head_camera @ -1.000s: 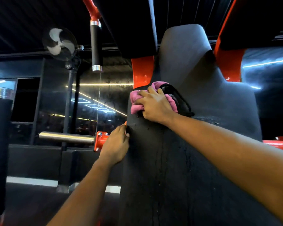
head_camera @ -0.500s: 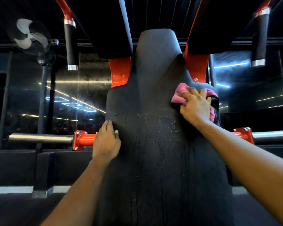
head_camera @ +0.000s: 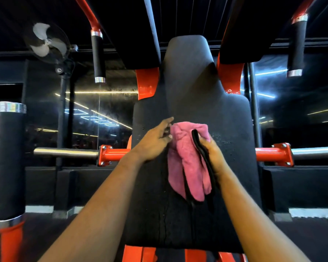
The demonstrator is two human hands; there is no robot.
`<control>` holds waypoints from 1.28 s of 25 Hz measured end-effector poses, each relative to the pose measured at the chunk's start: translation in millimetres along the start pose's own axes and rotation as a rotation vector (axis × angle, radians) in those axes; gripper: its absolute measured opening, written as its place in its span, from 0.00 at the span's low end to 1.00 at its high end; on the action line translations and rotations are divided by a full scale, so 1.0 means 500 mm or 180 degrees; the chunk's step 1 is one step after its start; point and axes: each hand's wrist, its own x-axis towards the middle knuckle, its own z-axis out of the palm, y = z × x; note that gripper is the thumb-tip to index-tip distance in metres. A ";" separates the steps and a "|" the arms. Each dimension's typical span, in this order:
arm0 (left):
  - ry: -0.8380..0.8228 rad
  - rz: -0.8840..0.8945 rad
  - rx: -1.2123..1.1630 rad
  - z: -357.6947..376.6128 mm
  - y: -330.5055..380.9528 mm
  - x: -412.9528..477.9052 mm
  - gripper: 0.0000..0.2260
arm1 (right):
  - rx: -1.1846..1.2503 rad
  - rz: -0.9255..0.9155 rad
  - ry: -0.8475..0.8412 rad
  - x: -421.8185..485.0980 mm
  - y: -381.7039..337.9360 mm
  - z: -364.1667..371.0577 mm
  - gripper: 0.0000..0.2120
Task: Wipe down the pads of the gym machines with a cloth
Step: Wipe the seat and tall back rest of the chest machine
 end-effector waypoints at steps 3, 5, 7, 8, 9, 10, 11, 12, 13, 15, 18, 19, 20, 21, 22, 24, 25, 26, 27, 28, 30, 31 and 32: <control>-0.0112 -0.0299 0.0300 -0.005 -0.001 -0.008 0.13 | 0.0928 0.0740 -0.0317 -0.027 0.022 0.029 0.22; 0.0123 -0.0229 0.0514 -0.014 0.001 -0.019 0.05 | 0.0989 0.1023 -0.0371 -0.036 0.032 0.033 0.23; 0.0309 -0.0173 0.0672 -0.025 0.007 -0.025 0.05 | 0.0802 0.1221 -0.0196 -0.044 0.024 0.038 0.20; 0.0376 -0.0166 0.0730 -0.031 0.009 -0.026 0.06 | 0.0734 0.1207 -0.0135 -0.049 0.019 0.037 0.18; 0.0437 -0.0157 0.0772 -0.037 0.009 -0.027 0.06 | 0.0626 0.1107 -0.0062 -0.048 0.017 0.032 0.18; 0.0481 -0.0130 0.0784 -0.043 0.009 -0.027 0.06 | 0.0482 0.0976 -0.0066 -0.047 0.010 0.028 0.19; 0.0498 -0.0084 0.0781 -0.049 0.009 -0.025 0.06 | 0.0318 0.0836 -0.0096 -0.042 0.005 0.024 0.21; 0.0484 -0.0039 0.0796 -0.056 0.010 -0.024 0.06 | 0.0167 0.0758 -0.0158 -0.036 0.001 0.024 0.23; 0.0436 -0.0009 0.0832 -0.063 0.012 -0.022 0.06 | -0.0079 0.0754 -0.0243 -0.026 0.002 0.025 0.27; 0.0301 -0.0038 0.0976 -0.076 0.016 -0.017 0.06 | -0.0786 0.0816 -0.0548 -0.015 0.005 0.040 0.34; 0.0102 -0.0236 0.1342 -0.096 0.015 -0.011 0.08 | -0.1378 0.0839 -0.0841 -0.009 0.024 0.074 0.35; 0.0037 -0.0287 0.1422 -0.102 0.013 -0.012 0.08 | -0.1520 0.0808 -0.0848 -0.005 0.032 0.080 0.32; 0.0003 -0.0342 0.1446 -0.108 0.008 -0.014 0.08 | -0.1608 0.0783 -0.0826 0.002 0.038 0.085 0.26; 0.0014 -0.0385 0.1428 -0.112 0.001 -0.020 0.08 | -0.1656 0.0753 -0.0799 0.011 0.042 0.088 0.17; 0.0071 -0.0415 0.1377 -0.117 -0.007 -0.029 0.08 | -0.1672 0.0756 -0.0808 0.017 0.039 0.092 0.10; 0.0241 -0.0374 0.1224 -0.117 -0.021 -0.052 0.08 | -0.1663 0.0886 -0.0982 0.026 0.027 0.097 0.04; 0.0310 -0.0292 0.1141 -0.114 -0.025 -0.063 0.08 | -0.1600 0.0988 -0.1109 0.029 0.021 0.100 0.05; 0.0364 -0.0199 0.1057 -0.112 -0.024 -0.072 0.09 | -0.1528 0.1080 -0.1186 0.031 0.018 0.107 0.07; 0.0404 -0.0109 0.0998 -0.112 -0.024 -0.077 0.09 | -0.1439 0.1142 -0.1247 0.033 0.018 0.114 0.08; 0.0431 -0.0028 0.0945 -0.114 -0.021 -0.079 0.10 | -0.1349 0.1143 -0.1281 0.035 0.020 0.124 0.07; 0.0422 0.0035 0.0837 -0.127 -0.024 -0.080 0.14 | -0.1409 0.0971 -0.1227 0.043 0.024 0.144 0.01; 0.0308 -0.0077 0.0844 -0.137 -0.033 -0.082 0.19 | -0.1473 0.0828 -0.1124 0.051 0.030 0.150 0.04; 0.0069 -0.0298 0.0907 -0.148 -0.045 -0.089 0.25 | -0.1551 0.0706 -0.1000 0.060 0.036 0.153 0.07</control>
